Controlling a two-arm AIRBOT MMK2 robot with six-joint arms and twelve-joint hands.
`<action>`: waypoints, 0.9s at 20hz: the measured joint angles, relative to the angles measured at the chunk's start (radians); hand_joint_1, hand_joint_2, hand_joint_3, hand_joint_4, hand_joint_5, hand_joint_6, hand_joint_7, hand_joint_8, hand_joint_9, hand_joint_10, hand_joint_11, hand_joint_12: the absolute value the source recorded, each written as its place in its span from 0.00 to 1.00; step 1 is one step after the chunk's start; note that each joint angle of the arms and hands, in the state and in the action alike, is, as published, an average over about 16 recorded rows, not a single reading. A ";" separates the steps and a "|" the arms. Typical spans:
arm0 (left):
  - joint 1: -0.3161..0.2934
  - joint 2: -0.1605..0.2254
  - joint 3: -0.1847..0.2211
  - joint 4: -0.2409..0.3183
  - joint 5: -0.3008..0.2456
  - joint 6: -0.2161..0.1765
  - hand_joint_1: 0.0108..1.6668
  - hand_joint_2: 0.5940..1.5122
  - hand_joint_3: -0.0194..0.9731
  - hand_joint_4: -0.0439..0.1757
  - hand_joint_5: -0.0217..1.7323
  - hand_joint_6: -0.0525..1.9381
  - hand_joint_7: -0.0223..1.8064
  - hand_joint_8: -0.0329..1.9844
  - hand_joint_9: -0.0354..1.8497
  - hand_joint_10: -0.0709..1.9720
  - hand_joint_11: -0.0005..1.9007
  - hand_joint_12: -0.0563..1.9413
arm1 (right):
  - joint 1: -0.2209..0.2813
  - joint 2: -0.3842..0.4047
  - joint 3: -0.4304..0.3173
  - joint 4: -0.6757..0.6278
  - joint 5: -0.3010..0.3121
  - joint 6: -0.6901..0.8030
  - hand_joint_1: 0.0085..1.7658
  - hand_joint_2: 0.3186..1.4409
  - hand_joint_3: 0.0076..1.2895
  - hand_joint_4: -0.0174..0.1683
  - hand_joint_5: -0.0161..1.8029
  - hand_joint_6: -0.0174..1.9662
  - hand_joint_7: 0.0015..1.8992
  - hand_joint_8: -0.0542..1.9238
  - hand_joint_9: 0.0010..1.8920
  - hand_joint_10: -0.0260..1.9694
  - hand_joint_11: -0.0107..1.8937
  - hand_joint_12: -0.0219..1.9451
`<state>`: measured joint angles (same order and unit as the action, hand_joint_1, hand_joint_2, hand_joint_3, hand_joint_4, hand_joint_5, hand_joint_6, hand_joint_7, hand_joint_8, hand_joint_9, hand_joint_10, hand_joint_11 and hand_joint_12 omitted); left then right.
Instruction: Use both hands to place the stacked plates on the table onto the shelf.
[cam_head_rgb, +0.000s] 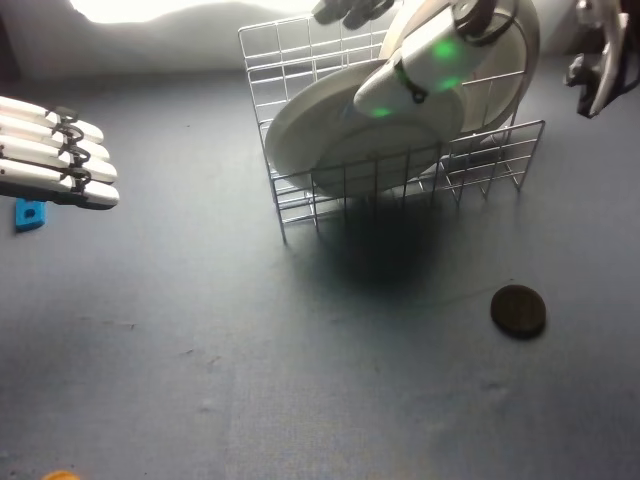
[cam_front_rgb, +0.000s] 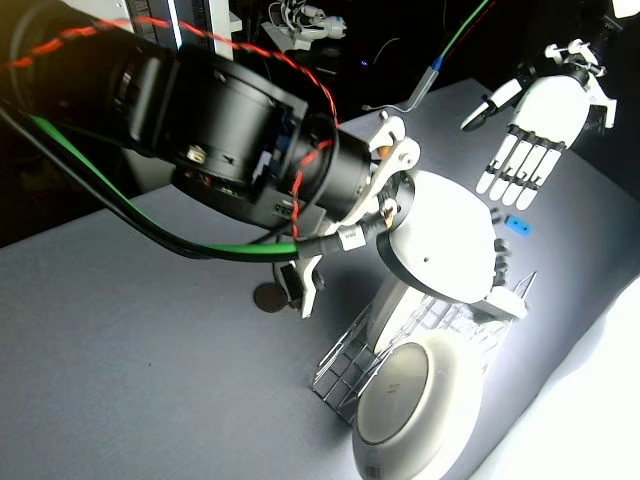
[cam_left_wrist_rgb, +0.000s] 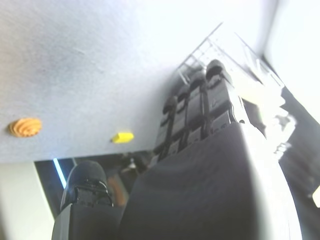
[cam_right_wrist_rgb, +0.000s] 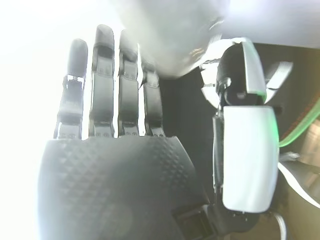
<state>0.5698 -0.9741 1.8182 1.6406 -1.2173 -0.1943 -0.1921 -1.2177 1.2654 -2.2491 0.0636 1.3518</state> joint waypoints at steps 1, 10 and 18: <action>-0.005 0.000 -0.005 0.001 0.000 0.000 0.01 0.60 0.03 0.19 0.02 0.03 0.02 0.01 0.03 0.04 0.01 0.02 | 0.007 0.018 -0.017 0.000 -0.010 0.004 0.42 0.62 0.00 0.07 0.28 0.02 0.35 0.04 0.34 0.10 0.06 0.68; -0.080 0.020 -0.110 0.007 -0.009 -0.016 0.01 0.60 0.04 0.19 0.02 0.03 0.02 0.01 0.03 0.04 0.01 0.02 | 0.045 0.215 -0.185 0.003 -0.092 0.086 0.37 0.61 0.00 0.07 0.23 0.02 0.30 0.04 0.29 0.06 0.02 0.68; -0.136 0.044 -0.203 0.022 -0.018 -0.032 0.01 0.60 0.04 0.19 0.02 0.03 0.02 0.01 0.03 0.04 0.01 0.02 | 0.032 0.373 -0.282 0.006 -0.131 0.186 0.40 0.61 0.00 0.07 0.31 0.08 0.35 0.13 0.33 0.16 0.09 0.69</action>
<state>0.4341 -0.9298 1.6151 1.6630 -1.2350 -0.2265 -0.1598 -0.8443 0.9831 -2.2434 -0.0672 1.5382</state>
